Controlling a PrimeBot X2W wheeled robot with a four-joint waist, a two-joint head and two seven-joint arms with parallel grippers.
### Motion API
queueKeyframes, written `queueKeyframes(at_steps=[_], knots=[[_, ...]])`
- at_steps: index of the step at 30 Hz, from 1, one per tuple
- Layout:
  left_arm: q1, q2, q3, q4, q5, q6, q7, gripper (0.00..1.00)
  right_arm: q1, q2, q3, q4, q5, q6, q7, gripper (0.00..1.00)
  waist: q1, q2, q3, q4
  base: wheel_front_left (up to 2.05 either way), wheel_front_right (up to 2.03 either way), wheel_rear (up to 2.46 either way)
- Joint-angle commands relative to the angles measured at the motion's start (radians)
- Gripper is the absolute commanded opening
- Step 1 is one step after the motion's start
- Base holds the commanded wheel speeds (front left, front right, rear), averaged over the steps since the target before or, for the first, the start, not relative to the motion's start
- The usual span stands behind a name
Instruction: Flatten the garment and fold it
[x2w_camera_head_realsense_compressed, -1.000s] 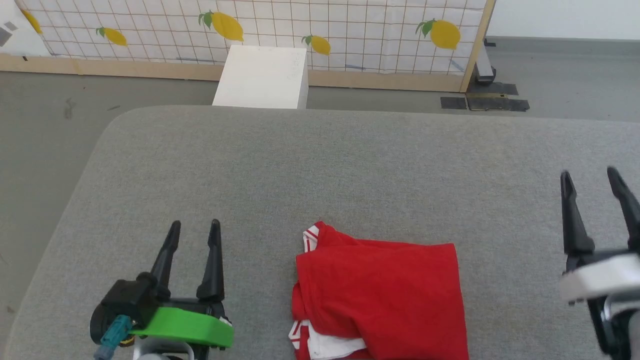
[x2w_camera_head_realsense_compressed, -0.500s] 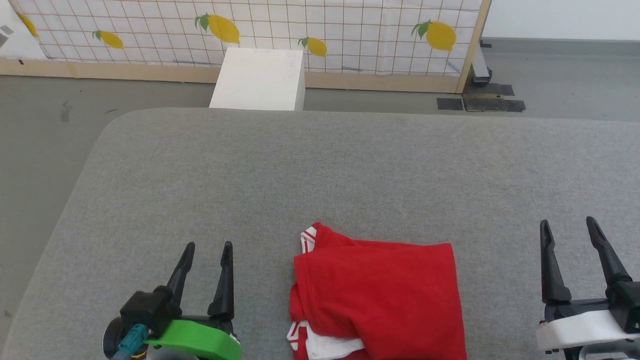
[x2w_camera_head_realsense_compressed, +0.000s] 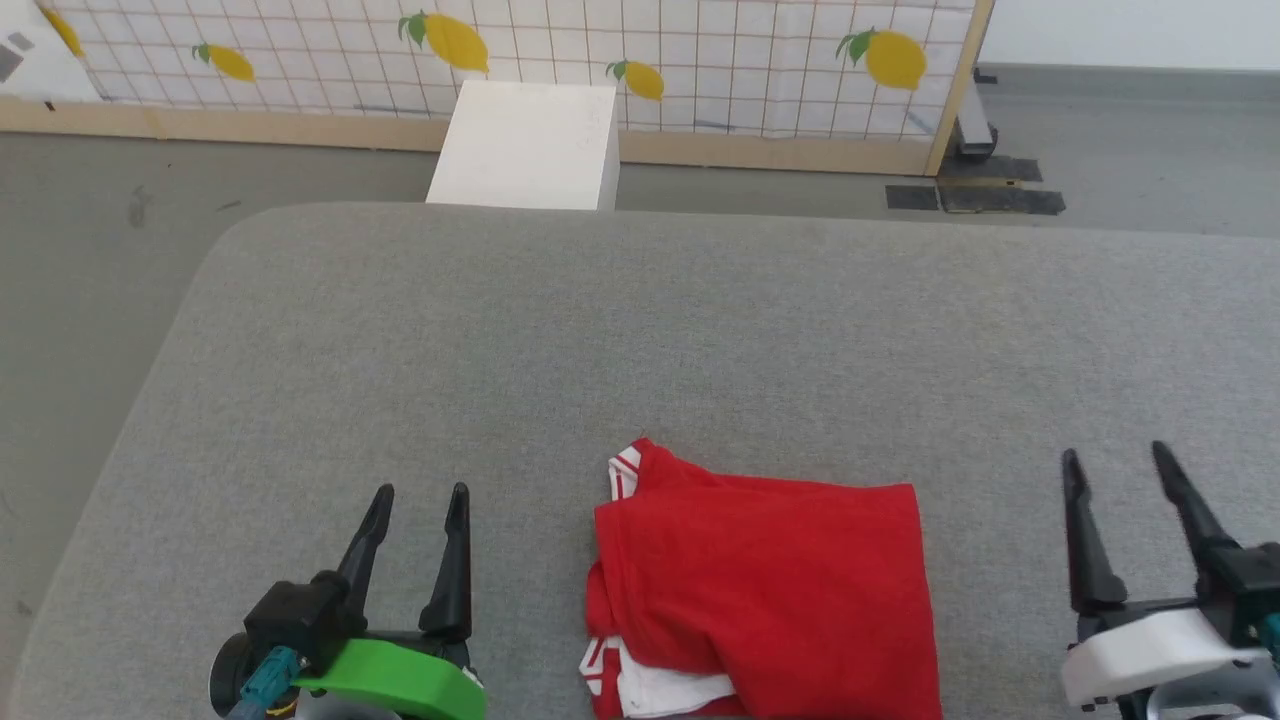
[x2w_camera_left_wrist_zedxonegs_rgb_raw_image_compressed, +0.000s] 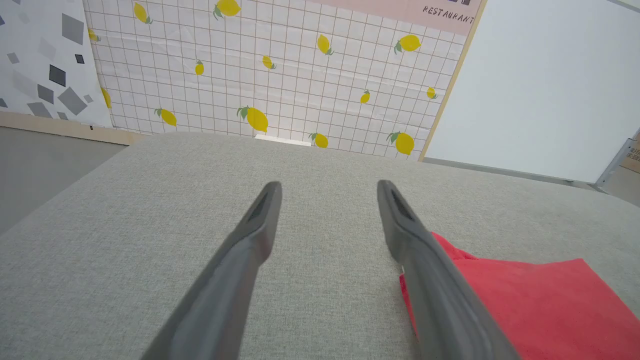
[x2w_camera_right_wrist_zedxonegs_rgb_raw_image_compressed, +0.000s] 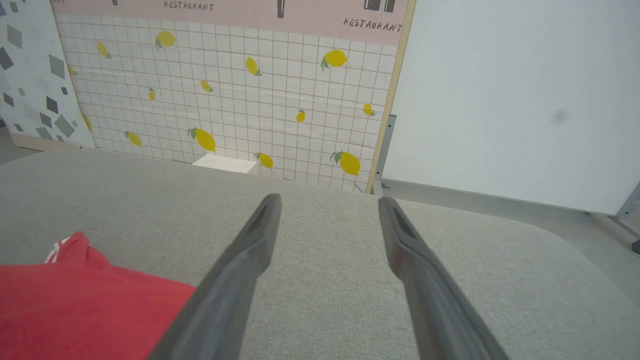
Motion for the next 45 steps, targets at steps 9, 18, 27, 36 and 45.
queueKeyframes(at_steps=[9, 18, 27, 36, 45], knots=[[-0.034, 0.001, -0.010, 0.000, -0.004, -0.007, -0.004, 1.00, 0.001, -0.137, 0.143, -0.005, 0.298, -0.001, 0.472, 1.00, 0.0000, 0.0000, 0.061, 0.038, 0.00, 0.00, 0.00], [-0.076, -0.002, -0.031, 0.009, -0.008, -0.007, -0.004, 1.00, -0.052, -0.146, 0.191, 0.062, 0.513, -0.001, 0.769, 1.00, 0.0000, 0.0000, 0.119, 0.089, 0.00, 0.00, 0.00], [-0.089, -0.004, -0.030, 0.020, -0.011, -0.007, -0.004, 1.00, -0.100, -0.113, 0.269, 0.180, 0.545, -0.001, 0.835, 1.00, 0.0000, 0.0000, 0.137, 0.121, 0.00, 0.00, 0.00], [-0.085, -0.006, -0.029, 0.029, -0.011, -0.007, -0.004, 1.00, -0.169, -0.164, 0.353, 0.228, 0.450, -0.001, 0.718, 0.00, 0.0000, 0.0000, 0.116, 0.096, 0.00, 0.00, 0.00], [-0.083, -0.005, -0.028, 0.016, 0.001, -0.007, -0.004, 1.00, -0.353, -0.350, 0.539, 0.122, 0.206, -0.001, 0.736, 0.00, 0.0000, 0.0000, 0.121, -0.082, 0.00, 0.00, 0.00]])
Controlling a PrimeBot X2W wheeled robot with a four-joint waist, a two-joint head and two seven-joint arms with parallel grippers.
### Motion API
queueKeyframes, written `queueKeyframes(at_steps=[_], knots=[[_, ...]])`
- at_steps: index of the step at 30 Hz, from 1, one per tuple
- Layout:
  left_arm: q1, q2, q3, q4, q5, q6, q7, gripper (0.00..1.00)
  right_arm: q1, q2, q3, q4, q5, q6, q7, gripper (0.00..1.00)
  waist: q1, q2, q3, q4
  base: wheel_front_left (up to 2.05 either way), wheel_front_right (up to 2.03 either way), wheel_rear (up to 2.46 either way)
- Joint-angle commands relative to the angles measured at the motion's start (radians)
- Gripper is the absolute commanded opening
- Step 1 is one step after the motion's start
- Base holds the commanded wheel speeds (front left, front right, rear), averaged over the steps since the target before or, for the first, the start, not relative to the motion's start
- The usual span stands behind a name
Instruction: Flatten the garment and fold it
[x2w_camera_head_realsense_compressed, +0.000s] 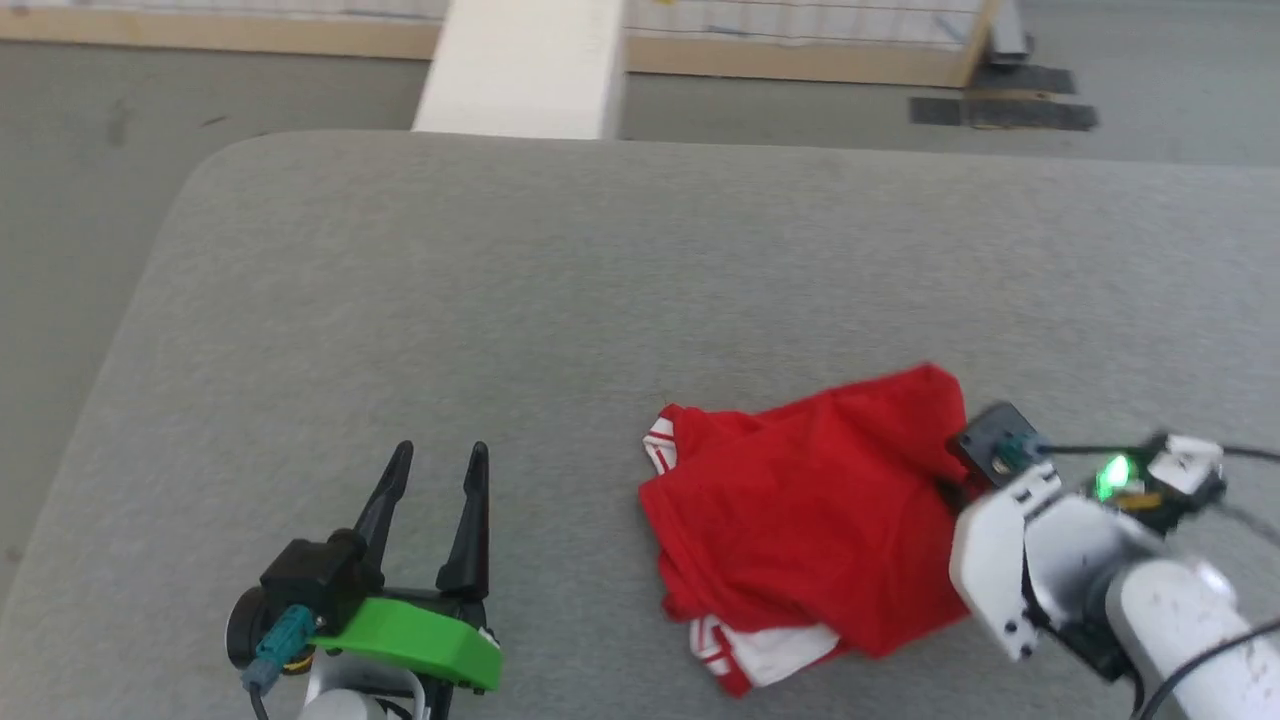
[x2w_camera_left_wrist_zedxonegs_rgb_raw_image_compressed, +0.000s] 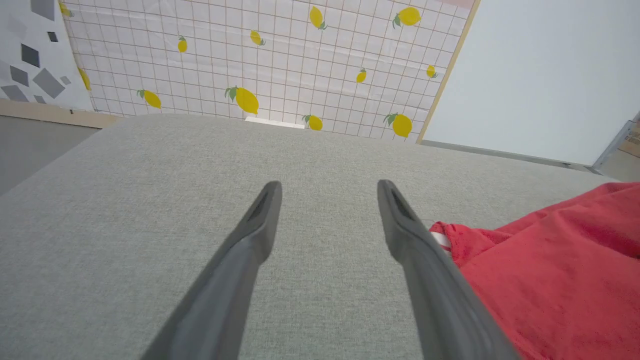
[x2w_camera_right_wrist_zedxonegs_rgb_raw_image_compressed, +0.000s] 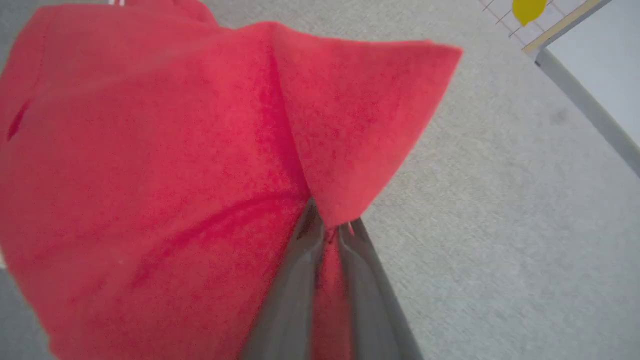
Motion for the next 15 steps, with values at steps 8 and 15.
queueKeyframes(at_steps=[8, 15], knots=[[-0.057, 0.001, -0.017, -0.019, 0.012, -0.007, -0.004, 1.00, -0.268, -0.253, 0.251, -0.056, -0.011, -0.002, 0.102, 0.00, 0.0000, 0.0000, 0.098, -0.299, 0.00, 0.00, 0.00], [-0.130, 0.024, -0.049, -0.029, 0.026, -0.007, -0.004, 1.00, -0.386, -0.442, 0.336, -0.019, 0.072, -0.002, 0.089, 0.00, 0.0000, 0.0000, 0.199, -0.392, 0.00, 0.00, 0.00]])
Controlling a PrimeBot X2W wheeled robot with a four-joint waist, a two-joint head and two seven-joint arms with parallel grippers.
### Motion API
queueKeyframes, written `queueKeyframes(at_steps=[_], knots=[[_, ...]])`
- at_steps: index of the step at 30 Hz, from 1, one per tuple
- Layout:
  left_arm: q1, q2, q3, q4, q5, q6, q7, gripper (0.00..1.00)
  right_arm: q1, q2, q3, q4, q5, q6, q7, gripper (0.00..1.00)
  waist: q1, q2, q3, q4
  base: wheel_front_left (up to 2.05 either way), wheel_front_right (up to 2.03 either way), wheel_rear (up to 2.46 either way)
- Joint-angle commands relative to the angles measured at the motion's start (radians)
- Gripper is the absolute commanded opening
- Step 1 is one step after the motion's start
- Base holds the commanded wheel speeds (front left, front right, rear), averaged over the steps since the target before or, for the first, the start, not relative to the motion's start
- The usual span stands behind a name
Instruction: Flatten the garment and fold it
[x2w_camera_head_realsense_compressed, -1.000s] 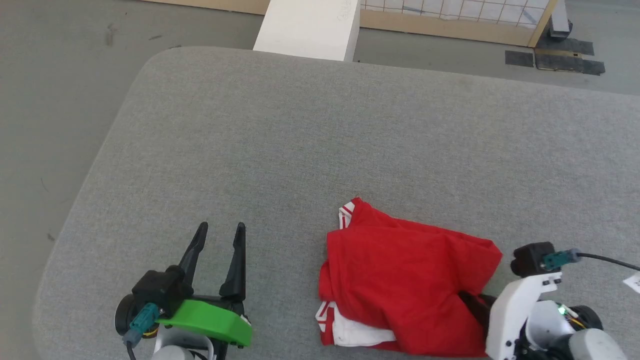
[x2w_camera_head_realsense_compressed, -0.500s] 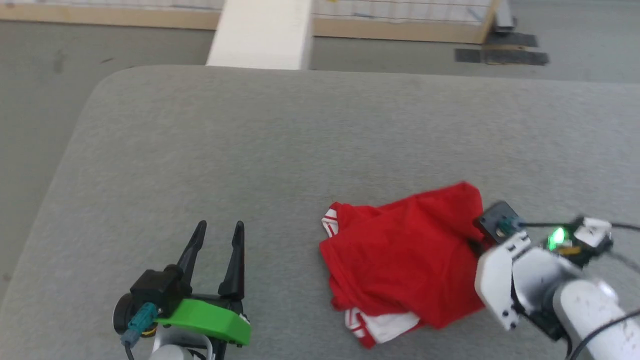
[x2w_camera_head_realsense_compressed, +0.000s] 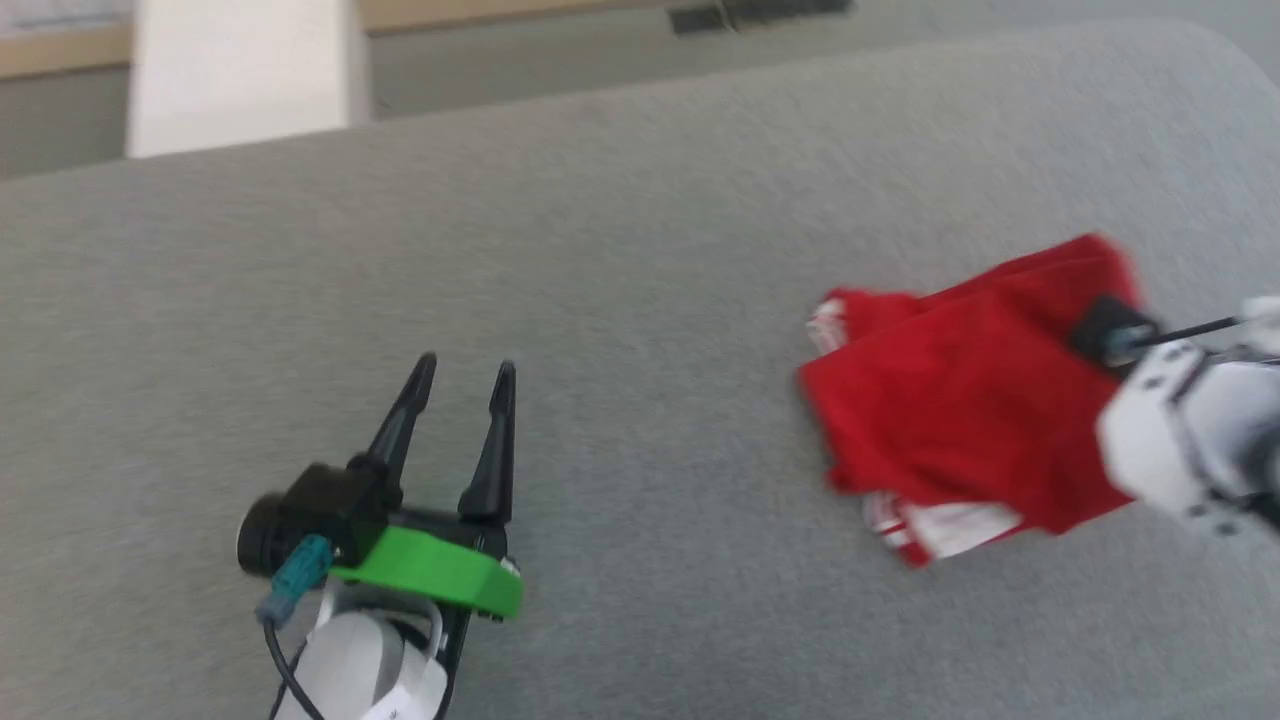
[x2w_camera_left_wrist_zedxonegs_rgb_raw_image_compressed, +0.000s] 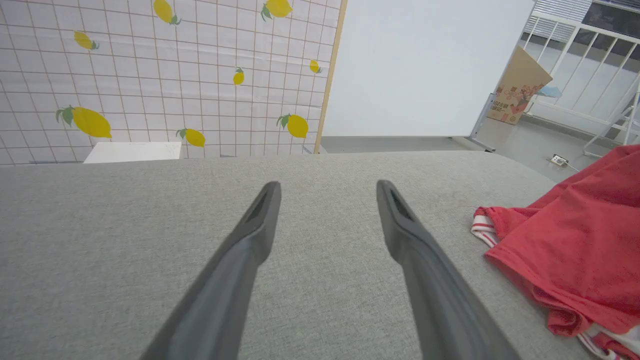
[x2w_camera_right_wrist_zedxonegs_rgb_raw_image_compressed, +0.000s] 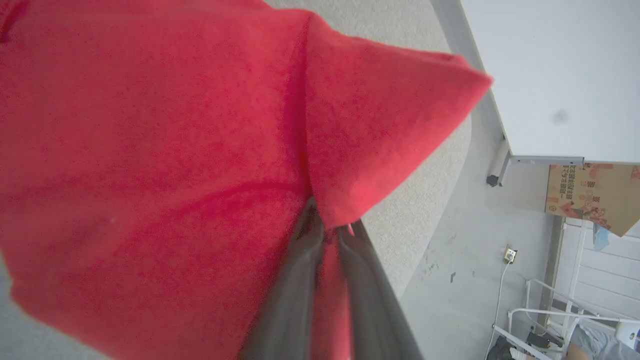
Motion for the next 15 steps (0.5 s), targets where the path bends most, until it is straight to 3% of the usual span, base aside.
queueKeyframes(at_steps=[1, 5, 15], knots=[[-0.025, 0.015, -0.004, -0.004, 0.008, -0.007, -0.004, 1.00, -0.022, -0.026, -0.005, 0.023, 0.017, -0.002, -0.018, 0.00, 0.0000, 0.0000, 0.124, -0.108, 0.00, 0.00, 0.00], [-0.058, 0.036, -0.022, -0.013, 0.013, -0.007, -0.004, 1.00, -0.040, -0.079, -0.063, 0.112, 0.028, -0.002, -0.080, 0.00, 0.0000, 0.0000, 0.178, -0.113, 0.00, 0.00, 0.00], [-0.139, 0.081, -0.062, -0.044, 0.021, -0.007, -0.004, 1.00, -0.048, -0.104, -0.270, 0.460, -0.065, -0.002, -0.350, 0.00, 0.0000, 0.0000, 0.302, -0.049, 0.00, 0.00, 0.00]])
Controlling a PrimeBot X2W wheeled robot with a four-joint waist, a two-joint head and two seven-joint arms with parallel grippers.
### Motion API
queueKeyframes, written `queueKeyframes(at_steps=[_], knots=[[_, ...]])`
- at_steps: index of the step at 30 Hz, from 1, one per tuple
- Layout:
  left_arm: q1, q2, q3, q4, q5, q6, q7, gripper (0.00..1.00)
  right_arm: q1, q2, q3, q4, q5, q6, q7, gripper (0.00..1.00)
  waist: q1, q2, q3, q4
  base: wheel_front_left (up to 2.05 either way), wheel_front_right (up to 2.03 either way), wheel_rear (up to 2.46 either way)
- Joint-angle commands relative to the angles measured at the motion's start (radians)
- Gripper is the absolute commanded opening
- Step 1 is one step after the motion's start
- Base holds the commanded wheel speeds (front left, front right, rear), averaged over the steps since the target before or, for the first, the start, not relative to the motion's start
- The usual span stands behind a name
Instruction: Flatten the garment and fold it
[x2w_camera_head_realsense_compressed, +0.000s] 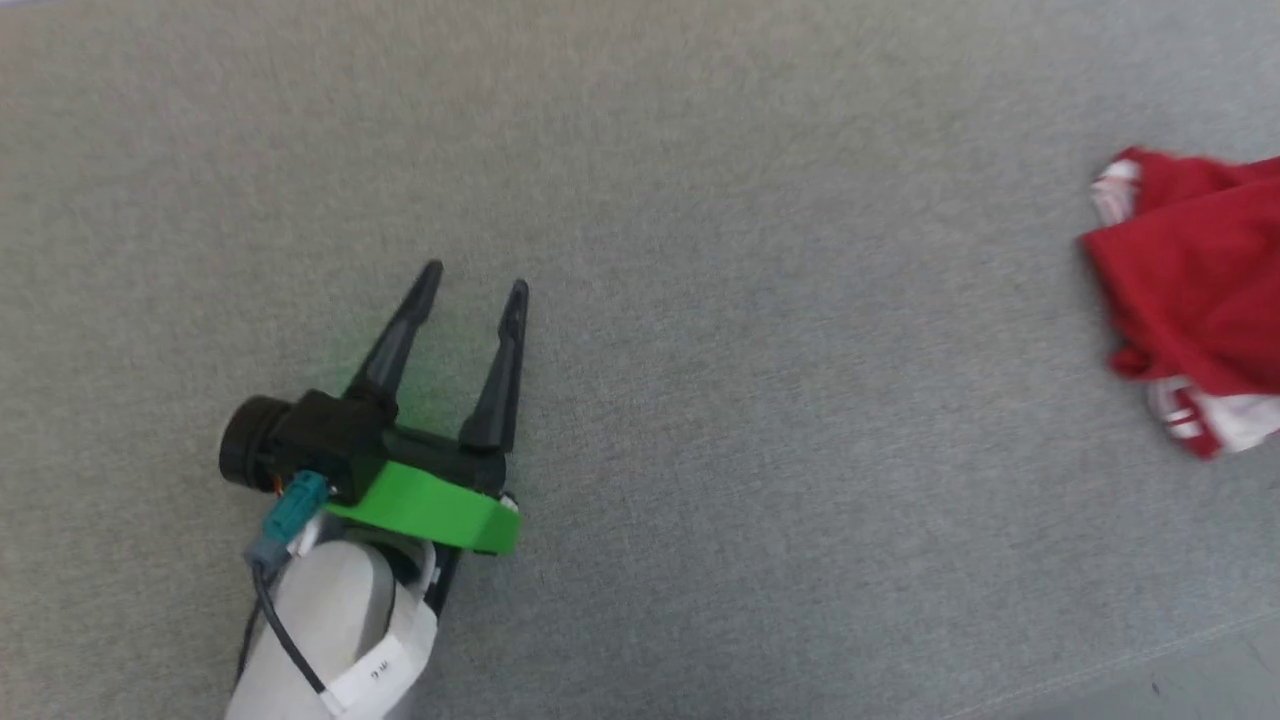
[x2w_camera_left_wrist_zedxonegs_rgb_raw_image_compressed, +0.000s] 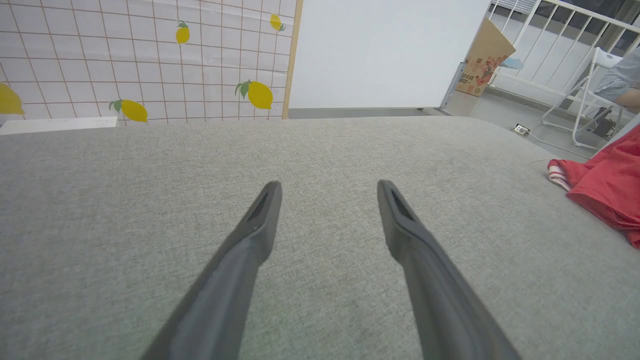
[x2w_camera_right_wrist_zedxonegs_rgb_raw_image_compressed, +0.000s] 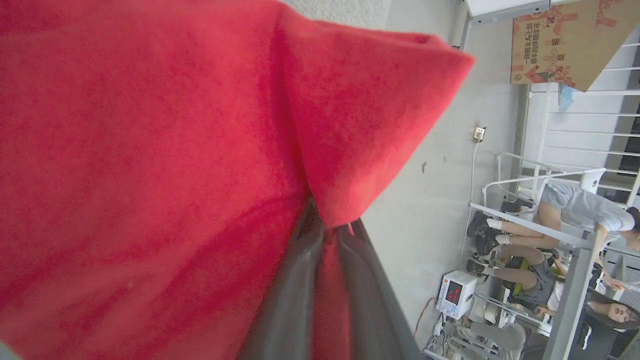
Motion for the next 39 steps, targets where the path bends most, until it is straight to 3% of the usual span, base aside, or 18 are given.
queueKeyframes(at_steps=[1, 7, 13, 14, 15, 16, 21, 26, 32, 39], knots=[[-0.021, 0.015, 0.002, -0.010, 0.011, -0.004, -0.004, 1.00, -0.019, 0.000, -0.026, 0.036, -0.025, -0.002, -0.035, 0.00, -0.0002, -0.0001, 0.074, 0.024, 0.00, 0.00, 0.00], [-0.042, 0.028, -0.007, -0.031, 0.018, -0.004, -0.004, 1.00, -0.044, 0.012, -0.165, 0.205, -0.126, -0.002, -0.141, 0.00, -0.0002, -0.0001, 0.123, 0.055, 0.00, 0.00, 0.00], [-0.048, 0.030, -0.007, -0.038, 0.019, -0.004, -0.004, 1.00, -0.063, 0.053, -0.269, 0.295, -0.201, -0.002, -0.203, 0.00, -0.0002, -0.0001, 0.142, 0.068, 0.00, 0.00, 0.00], [-0.049, 0.029, -0.007, -0.037, 0.018, -0.004, -0.004, 1.00, -0.066, 0.065, -0.287, 0.304, -0.213, -0.002, -0.213, 0.08, -0.0002, -0.0001, 0.141, 0.069, 0.00, 0.00, 0.00], [-0.048, 0.029, -0.007, -0.035, 0.018, -0.004, -0.004, 1.00, -0.068, 0.075, -0.298, 0.310, -0.224, -0.002, -0.219, 0.43, -0.0002, -0.0001, 0.138, 0.070, 0.00, 0.00, 0.00], [-0.047, 0.027, -0.006, -0.032, 0.017, -0.004, -0.004, 1.00, -0.071, 0.088, -0.314, 0.316, -0.238, -0.002, -0.224, 1.00, -0.0002, -0.0001, 0.131, 0.069, 0.00, 0.00, 0.00], [-0.029, 0.011, -0.001, -0.011, 0.010, -0.004, -0.004, 1.00, -0.073, 0.128, -0.348, 0.336, -0.298, -0.002, -0.245, 1.00, -0.0002, -0.0001, 0.065, 0.068, 0.00, 0.00, 0.00], [0.020, -0.012, 0.018, 0.009, -0.009, -0.004, -0.004, 1.00, -0.085, 0.170, -0.340, 0.311, -0.313, -0.002, -0.280, 1.00, -0.0002, -0.0001, -0.068, 0.069, 0.00, 0.00, 0.00], [0.095, -0.037, 0.070, 0.017, -0.016, -0.004, -0.004, 1.00, -0.099, 0.258, -0.348, 0.215, -0.252, -0.002, -0.354, 1.00, -0.0002, -0.0001, -0.208, 0.090, 0.00, 0.00, 0.00], [0.164, -0.061, 0.145, 0.016, 0.012, 0.019, -0.004, 1.00, -0.002, 0.414, -0.392, 0.031, -0.127, -0.002, -0.452, 1.00, -0.0002, -0.0001, -0.326, 0.135, 0.00, 0.00, 0.00]])
